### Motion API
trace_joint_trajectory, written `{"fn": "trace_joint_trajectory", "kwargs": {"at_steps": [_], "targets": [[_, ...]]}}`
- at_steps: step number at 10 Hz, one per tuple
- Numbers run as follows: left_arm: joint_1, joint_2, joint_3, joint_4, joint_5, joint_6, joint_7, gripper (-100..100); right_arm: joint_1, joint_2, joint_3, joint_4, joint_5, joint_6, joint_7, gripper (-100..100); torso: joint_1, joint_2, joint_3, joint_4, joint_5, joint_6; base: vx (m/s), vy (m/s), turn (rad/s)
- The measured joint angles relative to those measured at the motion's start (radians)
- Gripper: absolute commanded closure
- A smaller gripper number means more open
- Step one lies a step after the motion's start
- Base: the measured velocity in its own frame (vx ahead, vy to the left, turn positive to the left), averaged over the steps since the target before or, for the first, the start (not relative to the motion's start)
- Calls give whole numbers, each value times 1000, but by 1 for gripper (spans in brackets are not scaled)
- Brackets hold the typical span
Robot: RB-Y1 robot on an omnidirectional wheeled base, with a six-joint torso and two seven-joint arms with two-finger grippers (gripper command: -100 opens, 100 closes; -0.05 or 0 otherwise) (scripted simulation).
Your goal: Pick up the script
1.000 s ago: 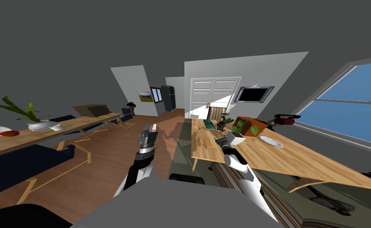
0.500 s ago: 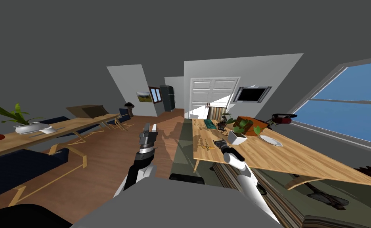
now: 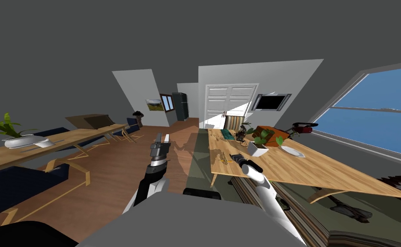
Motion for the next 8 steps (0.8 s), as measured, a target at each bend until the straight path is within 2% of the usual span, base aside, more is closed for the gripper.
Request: {"fn": "trace_joint_trajectory", "kwargs": {"at_steps": [2, 3, 4, 6, 7, 8], "targets": [[0, 0, 0, 0, 0, 0, 0, 0, -17, -5, -4, 47, -25, 35, -26, -100, 0, 0, 0, 0, 0, 0, 14, 63, -31], [0, 0, 0, 0, 0, 0, 0, 0, -37, -9, -4, 87, -42, 48, -38, -100, 1, 0, 0, 0, 0, 0, 15, 49, -23], [0, 0, 0, 0, 0, 0, 0, 0, -43, -8, -10, 97, -43, 67, -52, -100, 0, 0, 0, 0, 0, 0, 15, 47, -34], [0, 0, 0, 0, 0, 0, 0, 0, -84, -24, -15, 173, -83, 113, -85, -100, 0, 0, 0, 0, 0, 0, 15, 66, -45], [0, 0, 0, 0, 0, 0, 0, 0, -85, -25, -18, 183, -89, 132, -99, -100, 0, 0, 0, 0, 0, 0, 15, 62, -28], [0, 0, 0, 0, 0, 0, 0, 0, -100, -31, -19, 218, -107, 147, -109, -100, 0, 0, 0, 0, 0, 0, 14, 79, -49]]}}
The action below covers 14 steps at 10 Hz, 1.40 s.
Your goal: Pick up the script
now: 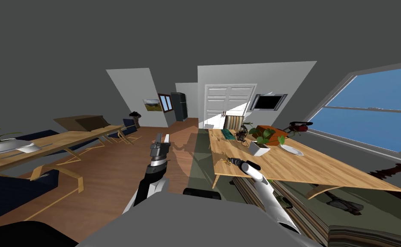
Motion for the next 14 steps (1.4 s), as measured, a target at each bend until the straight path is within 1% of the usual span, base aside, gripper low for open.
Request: {"fn": "trace_joint_trajectory", "kwargs": {"at_steps": [1, 2, 3, 5, 7, 8, 9, 10, 11, 13, 14], "targets": [[0, 0, 0, 0, 0, 0, 0, 0, -13, -10, -3, 34, -25, 22, -12, -100, 1, 0, 0, 0, 0, 0, 17, 56, -25], [0, 0, 0, 0, 0, 0, 0, 0, -16, -10, -6, 37, -23, 41, -28, -100, 0, 0, 0, 0, 0, 0, 18, 39, -26], [0, 0, 0, 0, 0, 0, 0, 0, -25, -13, -9, 54, -30, 59, -43, -100, -1, 0, 0, 0, 0, 0, 16, 52, -37], [0, 0, 0, 0, 0, 0, 0, 0, -47, -25, -15, 96, -50, 101, -78, -100, 0, 0, 0, 0, 0, 0, 9, 64, -36], [0, 0, 0, 0, 0, 0, 0, 0, -68, -39, -20, 143, -78, 131, -97, -100, -1, 0, 0, 0, 0, 0, 7, 40, -20], [0, 0, 0, 0, 0, 0, 0, 0, -68, -39, -20, 145, -79, 135, -101, 0, -2, 1, 0, 0, 0, 0, 0, 0, 0], [0, 0, 0, 0, 0, 0, 0, 0, -68, -39, -20, 145, -78, 134, -100, -100, -4, 1, 1, 0, -1, 0, 17, 23, 68], [0, 0, 0, 0, 0, 0, 0, 0, -69, -36, -46, 150, -78, 140, -83, -100, -3, 0, 0, 0, -1, 0, 41, 41, 115], [0, 0, 0, 0, 0, 0, 0, 0, -57, -29, -77, 141, -76, 155, -60, -100, -2, -1, 0, 0, 0, 0, 38, 28, 35], [0, 0, 0, 0, 0, 0, 0, 0, -54, -21, -133, 156, -83, 165, -5, -100, -2, -1, -1, 0, 0, 0, 28, 25, 47], [0, 0, 0, 0, 0, 0, 0, 0, -49, -19, -156, 154, -85, 171, 16, -100, -3, 0, 0, 0, 0, 0, 24, 24, 75]]}}
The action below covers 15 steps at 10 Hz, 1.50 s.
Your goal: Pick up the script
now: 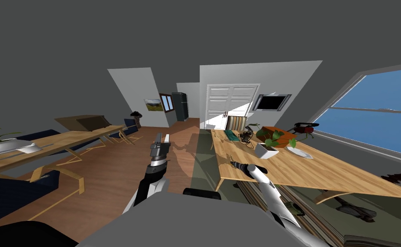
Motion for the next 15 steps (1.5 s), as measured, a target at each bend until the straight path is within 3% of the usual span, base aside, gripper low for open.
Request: {"fn": "trace_joint_trajectory", "kwargs": {"at_steps": [14, 15], "targets": [[0, 0, 0, 0, 0, 0, 0, 0, 39, 49, -348, 20, -2, 96, 279, -100, 0, 0, 0, 0, 0, 0, 24, 21, 45], [0, 0, 0, 0, 0, 0, 0, 0, 38, 49, -350, 22, -3, 95, 284, 100, -1, 1, 0, 0, 0, 0, 0, 0, 0]]}}
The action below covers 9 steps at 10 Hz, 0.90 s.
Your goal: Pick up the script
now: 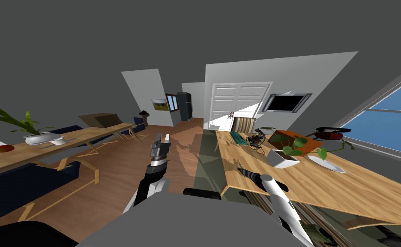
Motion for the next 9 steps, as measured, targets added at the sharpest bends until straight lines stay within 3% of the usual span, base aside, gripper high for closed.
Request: {"fn": "trace_joint_trajectory", "kwargs": {"at_steps": [4, 5, 6, 9], "targets": [[0, 0, 0, 0, 0, 0, 0, 0, 2, -1, 1, 0, 3, 0, 1, 100, -3, 2, 2, 2, -2, -1, 0, 0, 0], [0, 0, 0, 0, 0, 0, 0, 0, 2, -1, 1, 0, 3, 0, 1, 0, -4, 2, 2, 2, -2, 0, 0, 0, 0], [0, 0, 0, 0, 0, 0, 0, 0, 2, -1, 1, 0, 3, 0, 1, 100, -4, 1, 2, 2, -2, 0, -20, -21, -89], [0, 0, 0, 0, 0, 0, 0, 0, -13, -13, 76, 3, -1, -27, -57, 100, -5, 4, 3, 2, -2, 0, -38, -33, -62]]}}
